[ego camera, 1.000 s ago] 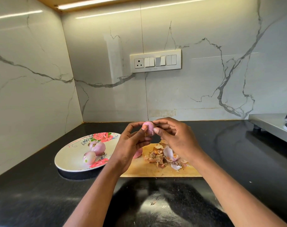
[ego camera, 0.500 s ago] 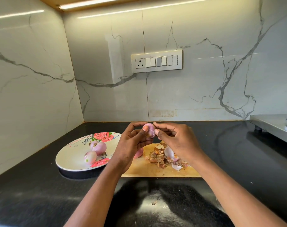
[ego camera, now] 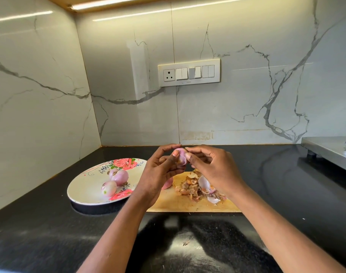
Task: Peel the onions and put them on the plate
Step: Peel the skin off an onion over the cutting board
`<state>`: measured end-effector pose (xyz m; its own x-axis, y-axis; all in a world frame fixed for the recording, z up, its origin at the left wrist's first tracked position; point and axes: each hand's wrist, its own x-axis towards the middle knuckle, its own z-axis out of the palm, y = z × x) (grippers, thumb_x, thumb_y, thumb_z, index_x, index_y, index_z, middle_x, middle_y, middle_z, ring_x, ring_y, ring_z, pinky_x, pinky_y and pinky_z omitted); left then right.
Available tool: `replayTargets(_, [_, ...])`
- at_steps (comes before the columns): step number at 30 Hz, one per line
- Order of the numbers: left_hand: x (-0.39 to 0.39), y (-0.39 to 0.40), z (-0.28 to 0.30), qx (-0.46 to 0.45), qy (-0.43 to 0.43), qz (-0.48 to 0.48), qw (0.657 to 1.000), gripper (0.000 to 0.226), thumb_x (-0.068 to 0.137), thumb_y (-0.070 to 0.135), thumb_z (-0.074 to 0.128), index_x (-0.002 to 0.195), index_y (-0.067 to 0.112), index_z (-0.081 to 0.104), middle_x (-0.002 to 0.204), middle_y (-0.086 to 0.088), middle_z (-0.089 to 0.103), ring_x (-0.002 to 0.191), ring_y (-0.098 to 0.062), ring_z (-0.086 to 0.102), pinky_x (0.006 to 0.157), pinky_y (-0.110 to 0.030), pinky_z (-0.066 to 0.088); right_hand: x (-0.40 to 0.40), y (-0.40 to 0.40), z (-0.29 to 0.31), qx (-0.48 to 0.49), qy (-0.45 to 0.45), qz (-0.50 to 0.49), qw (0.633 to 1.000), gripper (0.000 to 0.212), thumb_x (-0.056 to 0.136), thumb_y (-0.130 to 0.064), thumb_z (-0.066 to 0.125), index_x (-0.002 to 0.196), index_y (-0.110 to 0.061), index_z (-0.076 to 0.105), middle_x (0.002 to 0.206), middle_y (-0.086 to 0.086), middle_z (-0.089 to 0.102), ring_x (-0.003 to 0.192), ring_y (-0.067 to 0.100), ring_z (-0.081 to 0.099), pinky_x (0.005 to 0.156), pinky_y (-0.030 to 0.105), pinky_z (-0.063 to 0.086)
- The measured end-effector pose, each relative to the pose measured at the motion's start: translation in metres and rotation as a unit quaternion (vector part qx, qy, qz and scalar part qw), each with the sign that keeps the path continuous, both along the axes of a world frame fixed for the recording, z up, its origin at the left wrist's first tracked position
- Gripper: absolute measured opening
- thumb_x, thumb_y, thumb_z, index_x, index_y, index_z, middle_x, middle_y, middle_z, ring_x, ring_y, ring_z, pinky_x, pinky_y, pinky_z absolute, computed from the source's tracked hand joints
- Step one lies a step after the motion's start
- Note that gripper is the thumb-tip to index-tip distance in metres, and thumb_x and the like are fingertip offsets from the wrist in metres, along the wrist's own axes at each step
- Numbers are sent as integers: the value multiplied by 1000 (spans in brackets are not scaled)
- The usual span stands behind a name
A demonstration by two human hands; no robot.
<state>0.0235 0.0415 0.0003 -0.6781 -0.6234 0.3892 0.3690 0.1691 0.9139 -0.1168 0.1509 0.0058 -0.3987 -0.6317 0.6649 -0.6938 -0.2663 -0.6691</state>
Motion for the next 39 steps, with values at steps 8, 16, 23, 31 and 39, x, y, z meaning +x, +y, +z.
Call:
replayTargets(8, [0,-2,-1,-3,-5,-5,1000,31,95,24,59,125,17,65,102,-13,74,91,-24,71,90,-38,58,-6,-1,-1,-1,5,-6,1000,18,94,-23,71,109,-19,78,90,-8,78,78,3,73,73,23,61])
replayTargets(16, [0,-3,-1,1,-3,1,1000,33,95,26,60,127,15,64,100,-11,75,94,-24,72,96,-43,57,-1,0,1,14,1,15,1000,27,90,-37,74,113,-24,76,98,-13,77,89,-2,71,81,18,58])
replayTargets(23, [1,-2,-1,6,-8,-1,1000,26,102,19,54,125,16,65,102,-12,75,91,-24,71,91,-39,58,-6,0,0,5,-9,9,1000,21,92,-17,73,112,-19,76,93,-5,78,81,4,74,80,29,62])
replayTargets(31, [0,-2,0,3,-11,4,1000,36,92,28,60,125,15,65,104,-12,75,95,-26,72,94,-43,57,-2,1,0,18,-5,20,1000,30,86,-37,78,111,-21,77,96,-11,77,88,-1,72,82,22,60])
replayTargets(39, [1,-3,-2,0,-8,1,1000,33,94,26,59,126,15,64,99,-9,75,92,-21,72,90,-39,57,-4,2,1,18,8,15,1000,23,88,-24,77,111,-20,77,97,-11,77,88,-1,71,83,22,59])
